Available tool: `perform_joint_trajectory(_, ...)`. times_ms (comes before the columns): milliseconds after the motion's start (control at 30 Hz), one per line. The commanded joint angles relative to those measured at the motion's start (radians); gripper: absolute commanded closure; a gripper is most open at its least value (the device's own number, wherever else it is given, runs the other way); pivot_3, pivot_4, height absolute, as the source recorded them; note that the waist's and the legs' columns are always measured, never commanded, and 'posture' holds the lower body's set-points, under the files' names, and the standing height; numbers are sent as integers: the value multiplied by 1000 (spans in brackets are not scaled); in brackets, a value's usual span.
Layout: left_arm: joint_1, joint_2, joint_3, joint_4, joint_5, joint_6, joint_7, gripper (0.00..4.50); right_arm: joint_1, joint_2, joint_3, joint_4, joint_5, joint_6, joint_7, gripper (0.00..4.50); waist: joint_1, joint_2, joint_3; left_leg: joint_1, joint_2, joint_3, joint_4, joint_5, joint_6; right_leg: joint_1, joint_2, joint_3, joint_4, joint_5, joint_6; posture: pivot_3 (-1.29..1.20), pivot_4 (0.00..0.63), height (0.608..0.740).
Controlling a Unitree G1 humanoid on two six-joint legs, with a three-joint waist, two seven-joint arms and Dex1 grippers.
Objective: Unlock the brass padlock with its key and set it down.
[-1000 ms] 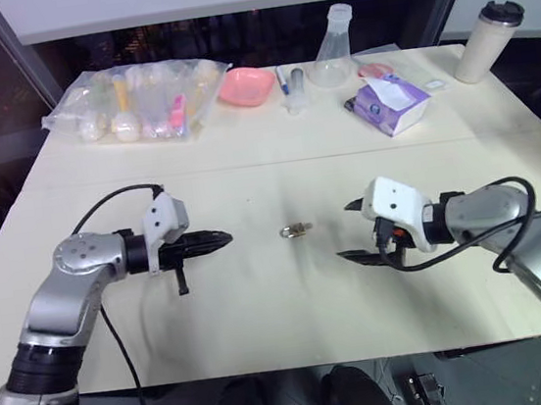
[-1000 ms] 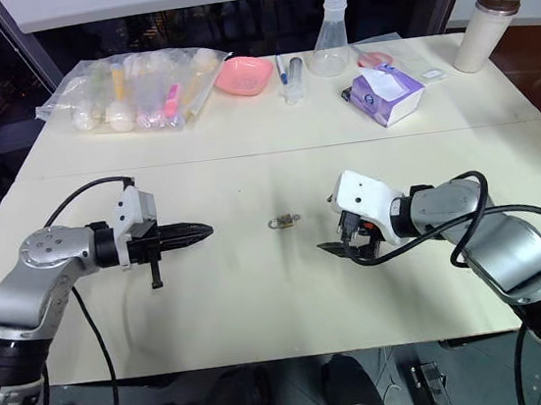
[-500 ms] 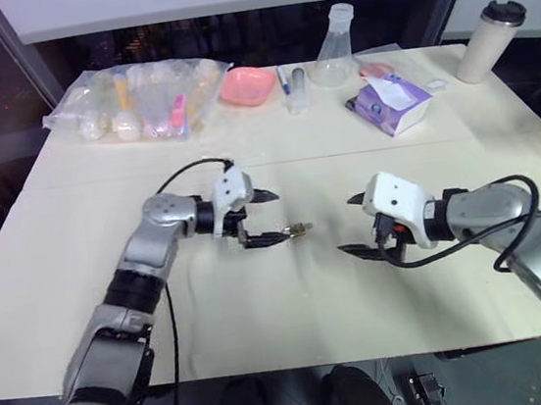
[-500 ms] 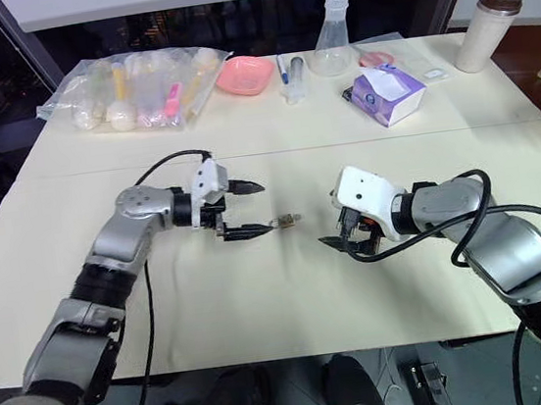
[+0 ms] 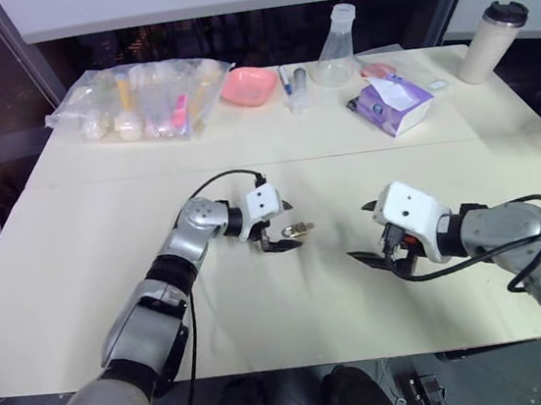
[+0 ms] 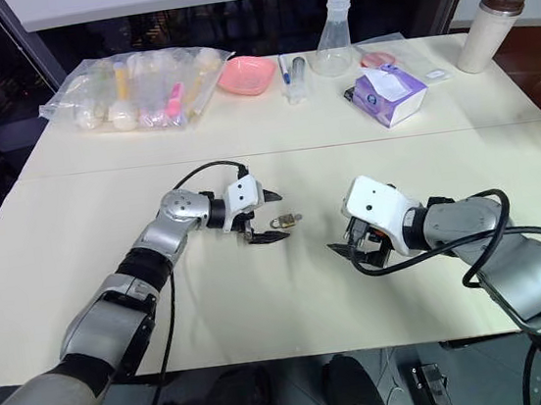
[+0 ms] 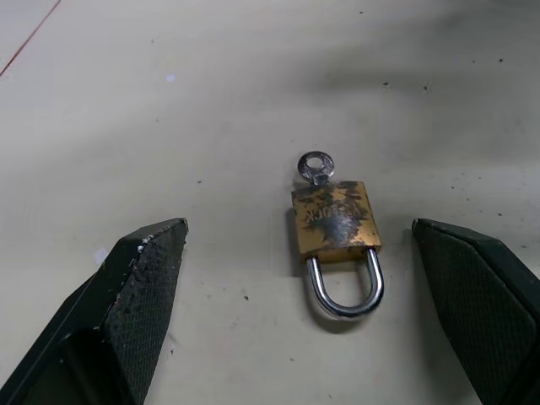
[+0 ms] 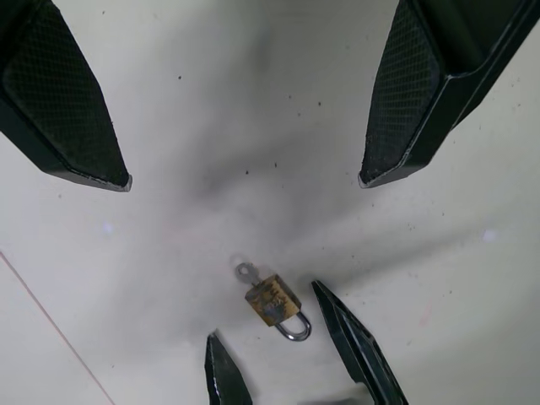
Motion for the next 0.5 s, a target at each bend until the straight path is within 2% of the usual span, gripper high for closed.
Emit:
perform_joint_trajectory(33,-5,-17,-3,41,33,-19,6,53,-1,-5,-32,-37,4,1,-11,0,6,0,0,0,0,0,0,0,0,0,0,0,0,0,0,0,150,715)
perform_joint_trajectory(133,6,-26,-14,47,50,-28,1,872,-1,-7,-31,-36,-3,-3,-16,0,8,0,0,0,0,0,0,0,0,1,0,0,0,0,0,0,150,715)
perform_joint_trajectory(333,23,-38,-4,37,43,-29,-19,3579,-12,-11,-23,-26,-7,-12,-15,0,8,0,0,1,0,-1,1,0,0,2,0,0,0,0,0,0,150,715)
perform_joint_trajectory(367,23,-38,-2,37,44,-28,-17,3775,-15,-12,-21,-23,-9,-16,-14,0,8,0,0,1,0,-1,1,0,0,2,0,0,0,0,0,0,150,715)
perform_joint_trajectory(500,11,-20,16,40,39,-20,-8,3764,-34,-14,6,-6,-34,-44,-16,0,6,0,0,1,0,-1,1,0,0,2,0,0,0,0,0,0,150,715)
